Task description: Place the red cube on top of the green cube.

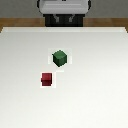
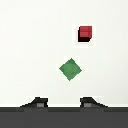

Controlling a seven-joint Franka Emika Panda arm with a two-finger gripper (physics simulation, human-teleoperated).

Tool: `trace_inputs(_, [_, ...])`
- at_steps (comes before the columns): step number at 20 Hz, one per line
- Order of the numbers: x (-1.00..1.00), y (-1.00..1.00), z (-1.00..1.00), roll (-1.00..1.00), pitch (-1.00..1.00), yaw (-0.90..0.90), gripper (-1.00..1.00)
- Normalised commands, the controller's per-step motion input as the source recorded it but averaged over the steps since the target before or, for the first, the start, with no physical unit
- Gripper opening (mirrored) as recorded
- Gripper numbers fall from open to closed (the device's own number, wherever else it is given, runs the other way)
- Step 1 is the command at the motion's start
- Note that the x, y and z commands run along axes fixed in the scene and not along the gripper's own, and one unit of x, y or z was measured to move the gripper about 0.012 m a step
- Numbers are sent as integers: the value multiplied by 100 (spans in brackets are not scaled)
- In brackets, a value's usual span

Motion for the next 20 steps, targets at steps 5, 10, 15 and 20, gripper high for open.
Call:
trace_inputs(5, [0, 0, 0, 0, 0, 0, 100])
trace_inputs(10, [20, -20, 0, 0, 0, 0, 100])
trace_inputs(15, [0, -60, 0, 0, 0, 0, 100])
trace_inputs(20, [10, -60, 0, 0, 0, 0, 100])
